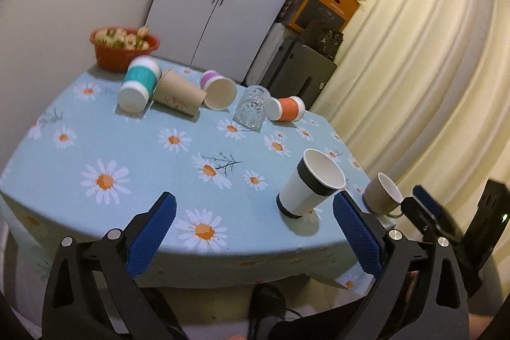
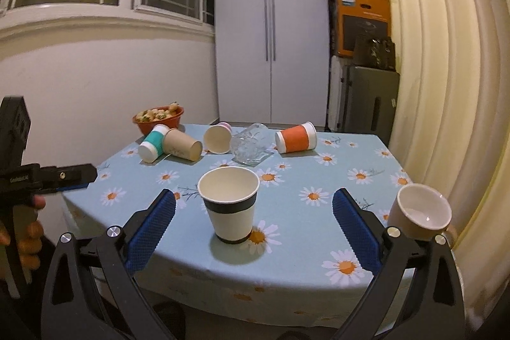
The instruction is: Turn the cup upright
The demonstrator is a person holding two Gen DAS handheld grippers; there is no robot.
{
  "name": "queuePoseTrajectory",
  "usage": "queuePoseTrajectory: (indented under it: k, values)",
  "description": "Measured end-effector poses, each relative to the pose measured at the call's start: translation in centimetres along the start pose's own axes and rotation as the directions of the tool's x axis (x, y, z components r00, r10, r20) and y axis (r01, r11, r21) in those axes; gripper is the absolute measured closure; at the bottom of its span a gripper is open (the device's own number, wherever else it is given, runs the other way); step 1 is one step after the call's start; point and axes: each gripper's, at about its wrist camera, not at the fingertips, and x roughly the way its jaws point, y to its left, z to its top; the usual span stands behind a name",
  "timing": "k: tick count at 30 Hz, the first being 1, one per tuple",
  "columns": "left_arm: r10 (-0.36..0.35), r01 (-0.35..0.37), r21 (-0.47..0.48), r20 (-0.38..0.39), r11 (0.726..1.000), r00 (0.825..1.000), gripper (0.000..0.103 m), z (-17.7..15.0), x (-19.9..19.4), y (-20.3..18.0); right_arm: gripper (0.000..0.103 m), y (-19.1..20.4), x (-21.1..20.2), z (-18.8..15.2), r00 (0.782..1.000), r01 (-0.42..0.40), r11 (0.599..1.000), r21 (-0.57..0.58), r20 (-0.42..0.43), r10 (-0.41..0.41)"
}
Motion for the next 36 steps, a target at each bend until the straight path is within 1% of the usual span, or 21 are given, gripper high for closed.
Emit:
queuePoseTrajectory:
  k: [2, 4, 7, 10, 15, 18, 20, 27, 36]
  values:
    - [0.035, -0.037, 0.071, 0.023, 0.997, 0.999, 0.007, -0.2, -1.1, -1.3, 0.005, 0.4, -1.1, 0.3, 1.0, -0.009, 0.999, -0.044, 0.002, 0.009]
    - [0.055, -0.059, 0.118, 0.038, 0.991, 0.998, 0.007, -0.3, -2.0, -2.2, 0.005, 0.8, -2.4, 0.5, 1.0, -0.021, 0.996, -0.086, 0.02, 0.023]
    - [0.079, -0.092, 0.202, 0.072, 0.975, 0.994, 0.007, -0.9, -3.8, -3.8, 0.005, 1.1, -3.9, 0.5, 0.999, -0.035, 0.993, -0.115, 0.037, 0.04]
    - [0.093, -0.111, 0.239, 0.082, 0.965, 0.992, 0.007, -1.5, -4.7, -4.6, 0.005, 1.2, -4.9, 0.6, 0.998, -0.043, 0.991, -0.125, 0.038, 0.048]
    - [0.103, -0.127, 0.262, 0.105, 0.957, 0.989, 0.007, -2.6, -5.4, -4.8, 0.005, 0.9, -5.3, -0.3, 0.999, -0.019, 0.99, -0.138, 0.042, 0.025]
    - [0.091, -0.121, 0.271, 0.119, 0.955, 0.989, 0.007, -3.0, -5.6, -5.0, 0.005, 0.3, -5.0, -0.7, 1.0, -0.018, 0.994, -0.105, 0.019, 0.02]
    - [0.095, -0.128, 0.279, 0.128, 0.952, 0.987, 0.007, -3.1, -5.5, -5.2, 0.005, 0.1, -5.0, -0.9, 1.0, -0.013, 0.995, -0.101, 0.022, 0.015]
    - [0.112, -0.145, 0.299, 0.126, 0.943, 0.986, 0.007, -3.7, -5.2, -5.7, 0.005, 0.2, -4.4, -1.2, 1.0, -0.009, 0.995, -0.097, -0.003, 0.009]
    - [0.119, -0.15, 0.291, 0.123, 0.945, 0.985, 0.007, -3.6, -5.1, -5.4, 0.005, 0.5, -4.4, -1.6, 1.0, -0.005, 0.994, -0.11, -0.004, 0.004]
